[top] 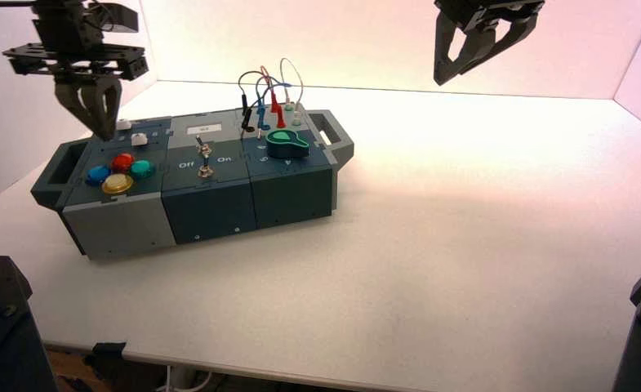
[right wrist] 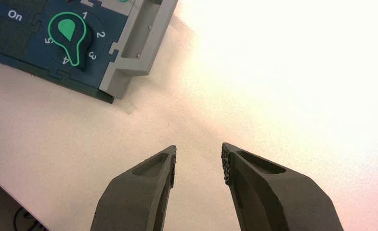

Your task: Move the bottom slider to position 5.

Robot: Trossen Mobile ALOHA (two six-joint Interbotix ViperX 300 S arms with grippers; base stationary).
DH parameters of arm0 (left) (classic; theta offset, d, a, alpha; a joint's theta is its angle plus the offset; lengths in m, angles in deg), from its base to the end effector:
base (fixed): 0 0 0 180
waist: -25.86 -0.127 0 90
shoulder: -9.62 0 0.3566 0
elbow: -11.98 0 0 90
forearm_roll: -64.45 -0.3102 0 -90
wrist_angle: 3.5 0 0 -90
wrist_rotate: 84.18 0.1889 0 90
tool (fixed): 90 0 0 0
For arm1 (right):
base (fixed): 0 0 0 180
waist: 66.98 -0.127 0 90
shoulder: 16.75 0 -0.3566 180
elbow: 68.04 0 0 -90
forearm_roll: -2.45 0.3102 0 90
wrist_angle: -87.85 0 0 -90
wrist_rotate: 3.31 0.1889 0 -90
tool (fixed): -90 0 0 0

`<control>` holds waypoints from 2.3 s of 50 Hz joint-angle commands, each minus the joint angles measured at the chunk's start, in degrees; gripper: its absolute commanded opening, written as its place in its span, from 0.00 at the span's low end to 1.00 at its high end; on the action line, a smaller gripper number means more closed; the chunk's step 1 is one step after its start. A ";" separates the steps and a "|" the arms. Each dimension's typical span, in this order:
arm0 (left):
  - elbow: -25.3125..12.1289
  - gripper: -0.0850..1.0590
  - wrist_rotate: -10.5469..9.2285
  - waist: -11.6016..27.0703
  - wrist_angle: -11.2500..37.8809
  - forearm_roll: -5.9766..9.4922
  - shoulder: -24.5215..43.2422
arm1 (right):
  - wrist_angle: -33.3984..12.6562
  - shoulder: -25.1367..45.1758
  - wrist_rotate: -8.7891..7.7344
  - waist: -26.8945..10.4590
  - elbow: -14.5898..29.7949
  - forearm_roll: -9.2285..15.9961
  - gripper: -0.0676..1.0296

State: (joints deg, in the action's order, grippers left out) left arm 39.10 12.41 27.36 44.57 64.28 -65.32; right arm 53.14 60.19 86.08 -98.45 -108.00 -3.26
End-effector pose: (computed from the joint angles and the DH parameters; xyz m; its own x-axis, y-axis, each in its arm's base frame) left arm 0.3216 -0.0080 0.0742 -0.0043 0.0023 -1.0000 0.1427 0.9898 0.0017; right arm 0.2496 0.1402 0.1683 0.4362 0.2006 -0.8772 -0.5653 0.8195 -0.0937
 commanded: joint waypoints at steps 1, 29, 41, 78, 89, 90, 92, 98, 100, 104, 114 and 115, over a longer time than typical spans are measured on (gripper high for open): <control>-2.37 0.05 0.18 0.79 0.00 0.44 -0.18 | 0.26 -0.35 0.18 0.00 1.67 0.00 0.53; -2.72 0.05 -0.09 3.87 1.14 0.79 2.20 | 0.26 0.09 0.18 0.00 1.85 0.00 0.53; -2.90 0.05 -0.09 5.10 1.41 0.79 2.37 | 0.26 0.09 0.18 0.00 1.93 0.00 0.53; -3.25 0.05 -0.09 6.50 1.41 0.79 2.46 | 0.26 0.09 0.18 0.00 1.85 0.00 0.53; -3.25 0.05 -0.09 6.24 2.64 -0.35 1.93 | 0.26 0.00 0.18 0.00 1.85 0.00 0.53; -3.16 0.05 -0.09 6.15 2.72 -0.44 1.85 | 0.26 0.00 0.18 0.00 1.85 0.00 0.53; -3.08 0.05 -0.09 5.71 3.16 -0.88 1.41 | 0.26 0.00 0.18 0.00 1.93 0.00 0.53; -2.29 0.05 -0.09 4.22 3.34 -1.14 -0.88 | 0.26 -0.09 0.18 0.00 1.85 0.00 0.53; -2.11 0.05 -0.09 3.96 3.25 -1.14 -2.20 | 0.18 -0.18 0.18 0.00 1.85 0.00 0.53; -1.49 0.05 -0.09 3.87 3.25 -1.05 -5.36 | 0.26 -0.18 0.18 0.00 1.85 0.00 0.53; 1.05 0.10 -0.09 3.87 3.34 -0.09 -14.15 | 0.18 -0.26 0.09 0.00 1.85 0.00 0.53; 1.41 0.12 -0.09 3.87 3.43 -0.09 -15.12 | 0.18 -0.26 0.18 0.00 1.93 0.00 0.53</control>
State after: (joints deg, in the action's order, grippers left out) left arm 40.33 12.32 31.40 48.00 63.92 -75.95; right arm 53.14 60.63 86.08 -98.45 -107.65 -3.35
